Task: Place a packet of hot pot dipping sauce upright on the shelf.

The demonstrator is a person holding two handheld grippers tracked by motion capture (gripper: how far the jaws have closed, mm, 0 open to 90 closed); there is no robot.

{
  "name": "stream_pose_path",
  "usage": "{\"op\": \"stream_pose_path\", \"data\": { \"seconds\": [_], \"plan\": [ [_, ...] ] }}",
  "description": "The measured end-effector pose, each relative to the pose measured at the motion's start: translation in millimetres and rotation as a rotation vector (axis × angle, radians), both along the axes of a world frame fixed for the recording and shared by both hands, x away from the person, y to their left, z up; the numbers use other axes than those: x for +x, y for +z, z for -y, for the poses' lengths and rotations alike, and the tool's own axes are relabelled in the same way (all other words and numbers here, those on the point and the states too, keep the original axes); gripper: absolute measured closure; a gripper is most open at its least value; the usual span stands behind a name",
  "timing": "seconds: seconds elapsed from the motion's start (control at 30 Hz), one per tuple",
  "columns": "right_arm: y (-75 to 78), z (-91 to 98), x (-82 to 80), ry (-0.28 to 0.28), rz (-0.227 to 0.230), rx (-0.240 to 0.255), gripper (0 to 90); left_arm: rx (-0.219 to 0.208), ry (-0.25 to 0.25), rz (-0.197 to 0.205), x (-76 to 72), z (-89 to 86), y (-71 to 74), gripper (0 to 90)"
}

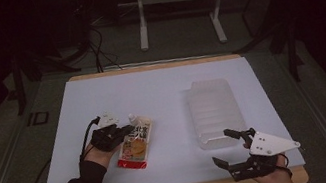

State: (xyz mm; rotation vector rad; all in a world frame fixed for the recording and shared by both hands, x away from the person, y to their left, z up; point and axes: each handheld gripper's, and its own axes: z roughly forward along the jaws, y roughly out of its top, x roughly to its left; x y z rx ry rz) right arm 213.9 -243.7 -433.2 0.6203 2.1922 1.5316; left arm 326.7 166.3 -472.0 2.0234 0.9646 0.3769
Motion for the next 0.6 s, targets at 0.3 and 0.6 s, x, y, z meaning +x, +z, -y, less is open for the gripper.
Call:
{"op": "stream_pose_path", "data": {
  "seconds": [0.3, 0.6],
  "plan": [
    [0.6, 0.7, -0.1, 0.006, 0.000, 0.008, 14.4, 0.009, -0.051, 0.042, -11.4, 16.4, 14.2, 90.0],
    [0.9, 1.5, -0.1, 0.007, 0.004, 0.011, 14.4, -0.037, -0.079, 0.076, -19.8, 20.0, 26.1, 90.0]
  ]
}}
